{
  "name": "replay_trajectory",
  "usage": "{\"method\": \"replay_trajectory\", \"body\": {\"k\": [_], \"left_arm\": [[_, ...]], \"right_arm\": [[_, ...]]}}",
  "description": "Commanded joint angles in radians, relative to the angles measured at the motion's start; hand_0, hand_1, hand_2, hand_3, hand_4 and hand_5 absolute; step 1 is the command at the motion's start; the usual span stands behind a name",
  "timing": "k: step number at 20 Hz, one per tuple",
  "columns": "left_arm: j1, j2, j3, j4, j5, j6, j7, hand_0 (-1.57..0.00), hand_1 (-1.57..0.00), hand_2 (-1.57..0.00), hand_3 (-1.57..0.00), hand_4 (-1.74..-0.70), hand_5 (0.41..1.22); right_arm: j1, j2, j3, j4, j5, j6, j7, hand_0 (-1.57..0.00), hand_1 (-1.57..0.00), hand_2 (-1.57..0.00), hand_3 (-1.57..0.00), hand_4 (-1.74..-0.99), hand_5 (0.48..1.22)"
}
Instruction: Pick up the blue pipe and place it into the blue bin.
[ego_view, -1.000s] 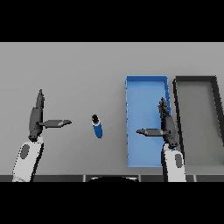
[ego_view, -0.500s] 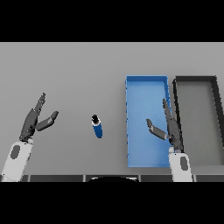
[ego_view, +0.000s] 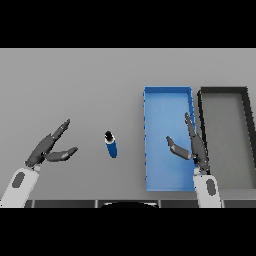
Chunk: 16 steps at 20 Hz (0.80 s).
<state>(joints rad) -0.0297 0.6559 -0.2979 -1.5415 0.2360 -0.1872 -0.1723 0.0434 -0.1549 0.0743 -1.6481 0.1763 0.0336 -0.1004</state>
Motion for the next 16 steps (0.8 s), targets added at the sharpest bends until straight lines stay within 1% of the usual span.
{"method": "replay_trajectory", "body": {"k": [1,2,3,4,5,6,7,8,9,10,11,12,13,16], "left_arm": [[0.003,-0.006,-0.023,-0.018,-0.008,-0.010,0.017,0.00,0.00,0.00,0.00,-1.07,0.522],[0.000,-0.015,-0.046,-0.026,-0.002,-0.032,0.049,0.00,0.00,0.00,0.00,-1.10,0.510],[0.006,-0.027,-0.069,-0.037,-0.015,-0.035,0.063,0.00,0.00,0.00,0.00,-1.11,0.497],[0.000,-0.041,-0.090,-0.046,-0.032,-0.033,0.078,0.00,0.00,0.00,0.00,-1.13,0.485],[0.006,-0.048,-0.113,-0.056,-0.053,-0.034,0.079,0.00,0.00,0.00,0.00,-1.13,0.475],[0.009,-0.058,-0.130,-0.063,-0.067,-0.033,0.092,0.00,0.00,0.00,0.00,-1.14,0.464],[0.001,-0.075,-0.147,-0.062,-0.079,-0.033,0.096,0.00,0.00,0.00,0.00,-1.14,0.455],[-0.007,-0.089,-0.159,-0.054,-0.086,-0.037,0.100,0.00,0.00,0.00,0.00,-1.14,0.450],[-0.026,-0.109,-0.165,-0.036,-0.088,-0.037,0.114,0.00,0.00,0.00,0.00,-1.14,0.452],[-0.031,-0.135,-0.176,-0.030,-0.096,-0.030,0.108,0.00,0.00,0.00,0.00,-1.15,0.451],[-0.032,-0.156,-0.190,-0.020,-0.110,-0.024,0.102,0.00,0.00,0.00,0.00,-1.15,0.452],[-0.050,-0.176,-0.194,0.004,-0.124,-0.019,0.088,0.00,0.00,0.00,0.00,-1.15,0.456],[-0.067,-0.201,-0.201,0.026,-0.136,-0.009,0.091,0.00,0.00,0.00,0.00,-1.15,0.459],[-0.116,-0.280,-0.213,0.087,-0.148,0.011,0.092,0.00,0.00,0.00,0.00,-1.15,0.460]], "right_arm": [[0.000,0.004,0.007,0.001,0.008,-0.002,0.001,0.00,0.00,0.00,0.00,-1.174,0.616],[0.005,0.001,0.006,-0.001,0.005,0.003,-0.004,0.00,0.00,0.00,0.00,-1.173,0.616],[0.005,0.005,0.014,-0.002,0.019,-0.005,0.009,0.00,0.00,0.00,0.00,-1.164,0.617],[0.001,0.006,0.007,-0.001,0.009,-0.003,0.019,0.00,0.00,0.00,0.00,-1.174,0.618],[0.007,0.009,0.008,-0.013,0.010,-0.007,0.015,0.00,0.00,0.00,0.00,-1.182,0.618],[0.009,0.013,0.008,-0.021,0.007,-0.009,0.026,0.00,0.00,0.00,0.00,-1.189,0.619],[0.019,0.013,0.010,-0.025,0.005,-0.007,0.020,0.00,0.00,0.00,0.00,-1.195,0.617],[0.022,0.022,0.016,-0.027,0.008,-0.009,0.026,0.00,0.00,0.00,0.00,-1.197,0.615],[0.013,0.016,0.008,-0.020,0.001,-0.005,0.030,0.00,0.00,0.00,0.00,-1.205,0.618],[0.010,0.018,0.007,-0.013,0.001,-0.005,0.024,0.00,0.00,0.00,0.00,-1.213,0.625],[0.028,0.024,0.017,-0.018,0.005,-0.003,0.001,0.00,0.00,0.00,0.00,-1.218,0.627],[0.022,0.025,0.014,-0.013,0.007,-0.006,0.010,0.00,0.00,0.00,0.00,-1.217,0.626],[0.009,0.025,0.014,-0.010,0.010,-0.009,0.030,0.00,0.00,0.00,0.00,-1.214,0.624],[0.018,0.019,0.003,-0.018,0.000,-0.008,0.028,0.00,0.00,0.00,0.00,-1.202,0.621]]}}
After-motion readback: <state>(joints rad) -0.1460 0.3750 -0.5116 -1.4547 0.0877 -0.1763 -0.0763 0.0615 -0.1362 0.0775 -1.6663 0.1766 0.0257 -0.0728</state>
